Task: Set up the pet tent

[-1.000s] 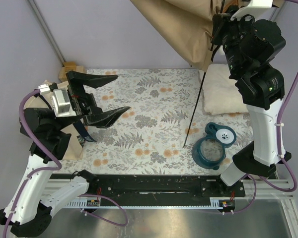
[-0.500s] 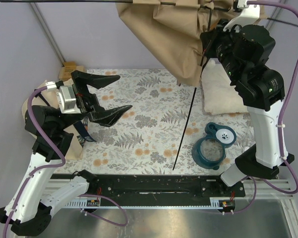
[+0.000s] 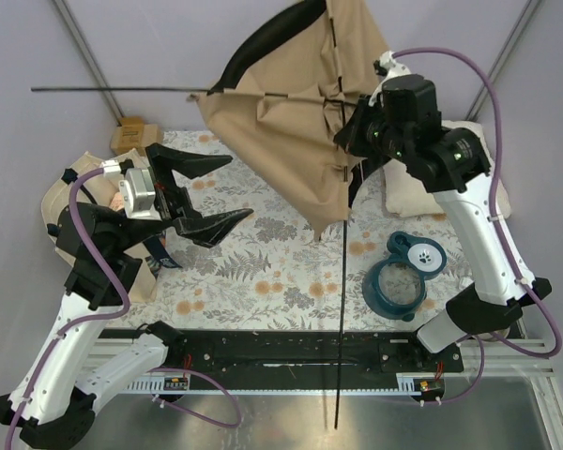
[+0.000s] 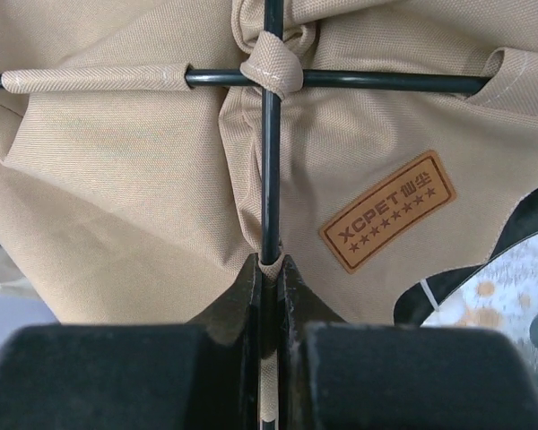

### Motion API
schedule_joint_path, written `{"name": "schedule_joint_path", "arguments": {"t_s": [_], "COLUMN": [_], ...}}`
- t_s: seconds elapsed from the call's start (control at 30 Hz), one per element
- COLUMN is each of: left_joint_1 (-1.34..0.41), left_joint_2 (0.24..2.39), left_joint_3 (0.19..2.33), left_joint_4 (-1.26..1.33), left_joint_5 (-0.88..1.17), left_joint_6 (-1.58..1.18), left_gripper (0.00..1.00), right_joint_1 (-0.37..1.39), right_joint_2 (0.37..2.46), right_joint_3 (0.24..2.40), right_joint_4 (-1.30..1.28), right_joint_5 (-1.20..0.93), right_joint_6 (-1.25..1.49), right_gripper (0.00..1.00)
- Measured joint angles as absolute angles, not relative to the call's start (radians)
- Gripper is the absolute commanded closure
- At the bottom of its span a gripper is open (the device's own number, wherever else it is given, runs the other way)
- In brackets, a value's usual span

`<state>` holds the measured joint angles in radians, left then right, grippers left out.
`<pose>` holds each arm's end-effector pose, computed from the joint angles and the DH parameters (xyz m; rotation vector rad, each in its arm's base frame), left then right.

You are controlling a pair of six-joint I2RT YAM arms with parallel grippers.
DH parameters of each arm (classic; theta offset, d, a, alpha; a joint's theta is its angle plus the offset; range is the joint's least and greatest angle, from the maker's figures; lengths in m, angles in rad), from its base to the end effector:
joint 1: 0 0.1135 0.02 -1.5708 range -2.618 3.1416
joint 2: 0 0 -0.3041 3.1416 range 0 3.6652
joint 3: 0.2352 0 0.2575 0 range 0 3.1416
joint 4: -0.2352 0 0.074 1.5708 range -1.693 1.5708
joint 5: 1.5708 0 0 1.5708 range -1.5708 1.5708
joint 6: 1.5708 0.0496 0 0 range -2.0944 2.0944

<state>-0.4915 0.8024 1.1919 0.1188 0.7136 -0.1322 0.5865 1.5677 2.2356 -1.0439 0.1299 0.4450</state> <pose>0.0860 -0.0829 0.5370 0.8442 0.9154 -0.9221 0.2477 0.1568 0.5746 -0.0526 1.9838 0.5530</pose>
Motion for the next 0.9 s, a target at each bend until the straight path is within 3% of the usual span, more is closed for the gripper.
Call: {"name": "schedule_joint_path", "arguments": {"t_s": [0.47, 0.9], "left_joint_1": [-0.504, -0.523], "left_joint_2": [0.714, 0.718], "left_joint_3": [1.076, 1.035], "left_joint_4": [0.099, 0.097], "left_joint_5": [0.689, 0.618], "left_joint_6": [-0.171, -0.217], "left_gripper": [0.01, 0.01], "right_joint_1": [0.588, 0.589], "right_joint_2": [1.523, 1.644], "right_joint_3": [1.623, 1.505], "right_joint_4": [-0.956, -0.83], "right_joint_5": [-0.084, -0.101], "right_joint_6": [0.525, 0.532], "right_gripper": [1.0, 1.0]}}
